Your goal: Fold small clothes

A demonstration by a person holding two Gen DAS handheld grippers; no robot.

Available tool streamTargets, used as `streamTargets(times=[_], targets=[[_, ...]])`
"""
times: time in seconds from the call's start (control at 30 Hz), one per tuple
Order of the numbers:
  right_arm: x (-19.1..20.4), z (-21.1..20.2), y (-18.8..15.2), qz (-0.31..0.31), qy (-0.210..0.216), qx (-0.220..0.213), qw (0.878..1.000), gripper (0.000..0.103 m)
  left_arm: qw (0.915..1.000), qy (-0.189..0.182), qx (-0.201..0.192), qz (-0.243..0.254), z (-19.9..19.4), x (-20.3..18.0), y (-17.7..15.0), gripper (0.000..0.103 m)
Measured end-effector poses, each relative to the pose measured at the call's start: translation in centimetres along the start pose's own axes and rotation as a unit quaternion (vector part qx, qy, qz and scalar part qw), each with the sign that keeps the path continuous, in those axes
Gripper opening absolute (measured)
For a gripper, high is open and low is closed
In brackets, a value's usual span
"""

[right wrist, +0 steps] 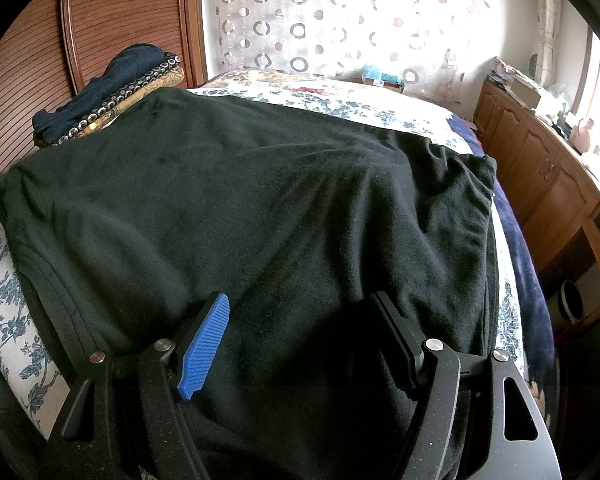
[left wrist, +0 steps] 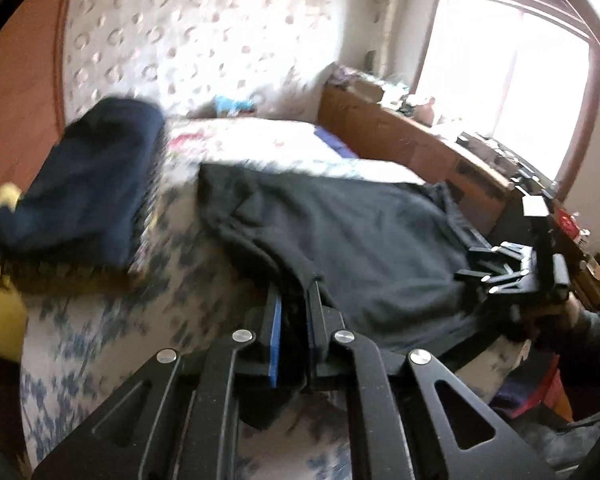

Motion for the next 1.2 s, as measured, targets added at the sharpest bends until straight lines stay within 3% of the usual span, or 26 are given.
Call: streamTargets(times=[0.17,0.3,0.47,0.73,0.83,0.9,0.97,1.03,1.17,1.2], targets=[[-0.7,-0.9,0.2,0.016,0.010,-0.004,1.000,0.074,0.9986,-0.033,-0.025,0.033,0.1,-3.9,3.1,0.010],[-2.1,-3.7,0.4,0.044,0.013,-0.031,0.998,0.074,0.9963,-0.061,-0.032,0.051,0.2,-6.7,4.9,0.010],[-3.2,-6.5,-0.1,0.049,-0.009,-0.051,0.997,0.074,0.9913,-0.096,-0.036,0.083,0.6,-10.9,7.2,0.010],[-3.9,-9.4,-0.8,0.056,-0.026,-0.076,0.995,0.074,0.9826,-0.134,-0.021,0.127,1.6,-16.5,8.4,0.010],[-3.8,-10.1,-1.0,0.061,-0.029,-0.086,0.994,0.074,0.9816,-0.132,0.001,0.138,3.0,-18.1,7.7,0.011],[-3.6,-9.9,-1.6,0.065,-0.028,-0.088,0.994,0.074,0.9814,-0.133,0.012,0.138,3.6,-18.2,7.2,0.021],[-3.7,-9.6,-1.9,0.065,-0.027,-0.086,0.994,0.074,0.9810,-0.135,0.009,0.139,3.8,-18.1,6.7,0.043],[-3.6,-9.2,-2.1,0.065,-0.024,-0.082,0.994,0.074,0.9821,-0.124,0.002,0.142,3.6,-17.5,6.2,0.048],[-3.0,-8.4,-1.9,0.065,-0.016,-0.077,0.995,0.074,0.9853,-0.105,0.000,0.135,3.8,-16.2,5.6,0.075],[-3.1,-8.4,-1.6,0.064,-0.012,-0.077,0.995,0.074,0.9866,-0.096,-0.003,0.132,3.8,-15.4,5.5,0.076]])
Point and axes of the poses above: each gripper's, at about its wrist camera, not at the fingertips, and z roughly the way its jaws point, x to its left, y to its top, the point moved 8 cm from there along z, roughly the way its jaws point, and after that the axes turned 4 degrees about -z, right-handed, at the moved point
